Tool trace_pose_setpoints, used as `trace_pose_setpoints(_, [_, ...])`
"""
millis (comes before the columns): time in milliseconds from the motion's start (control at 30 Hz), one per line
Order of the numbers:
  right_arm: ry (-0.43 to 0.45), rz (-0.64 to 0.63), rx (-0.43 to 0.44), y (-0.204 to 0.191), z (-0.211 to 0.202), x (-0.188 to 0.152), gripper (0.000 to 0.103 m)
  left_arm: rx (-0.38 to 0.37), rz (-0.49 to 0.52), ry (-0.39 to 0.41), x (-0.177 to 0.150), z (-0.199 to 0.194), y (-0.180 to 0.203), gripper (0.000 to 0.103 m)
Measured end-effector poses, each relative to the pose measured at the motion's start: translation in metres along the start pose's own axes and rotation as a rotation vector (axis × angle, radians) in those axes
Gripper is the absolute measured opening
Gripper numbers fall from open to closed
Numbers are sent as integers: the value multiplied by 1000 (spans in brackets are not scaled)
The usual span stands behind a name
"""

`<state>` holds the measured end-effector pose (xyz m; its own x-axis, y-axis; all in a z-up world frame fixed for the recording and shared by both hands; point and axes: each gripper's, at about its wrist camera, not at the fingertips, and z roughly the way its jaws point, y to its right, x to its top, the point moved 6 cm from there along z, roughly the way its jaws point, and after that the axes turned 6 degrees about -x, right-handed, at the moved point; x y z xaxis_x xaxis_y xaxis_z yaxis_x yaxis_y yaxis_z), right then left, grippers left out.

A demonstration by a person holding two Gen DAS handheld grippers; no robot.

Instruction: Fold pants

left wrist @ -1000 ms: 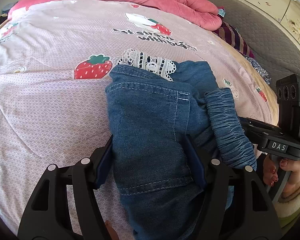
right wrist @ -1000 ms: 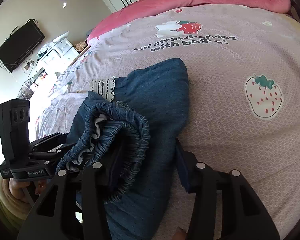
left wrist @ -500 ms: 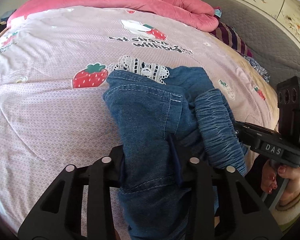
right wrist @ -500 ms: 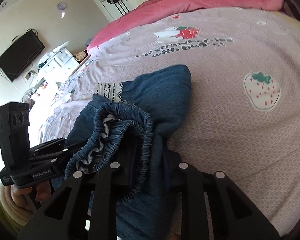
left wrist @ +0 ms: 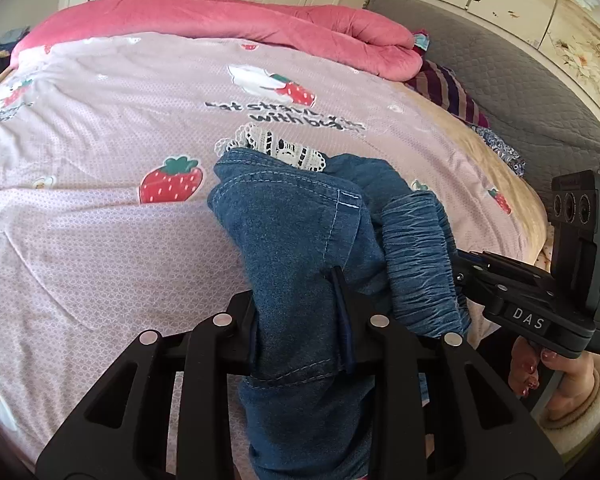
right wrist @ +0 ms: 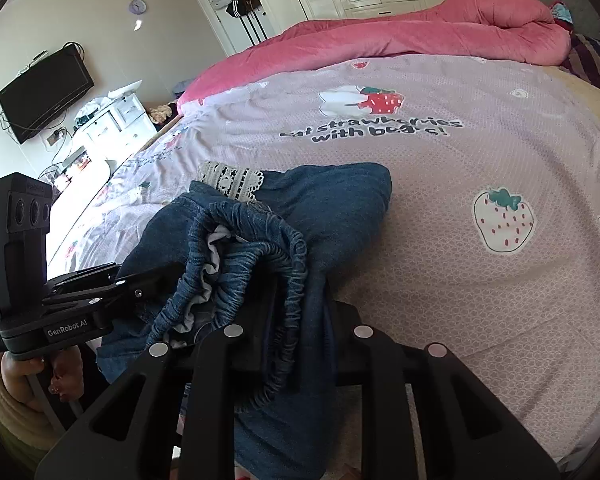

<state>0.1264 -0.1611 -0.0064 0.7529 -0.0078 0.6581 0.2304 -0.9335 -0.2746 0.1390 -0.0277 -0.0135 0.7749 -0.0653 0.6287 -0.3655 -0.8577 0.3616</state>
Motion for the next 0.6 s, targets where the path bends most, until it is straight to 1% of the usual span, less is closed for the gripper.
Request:
trace_pose_setpoints(300, [48,-25,-5,-7,-12,16,18,-10,-3,45,11,-14,5,21])
trace_pose_setpoints(600, [82,-51,-9,-10,-10,42,18,13,-6,82,37,-17,7,21])
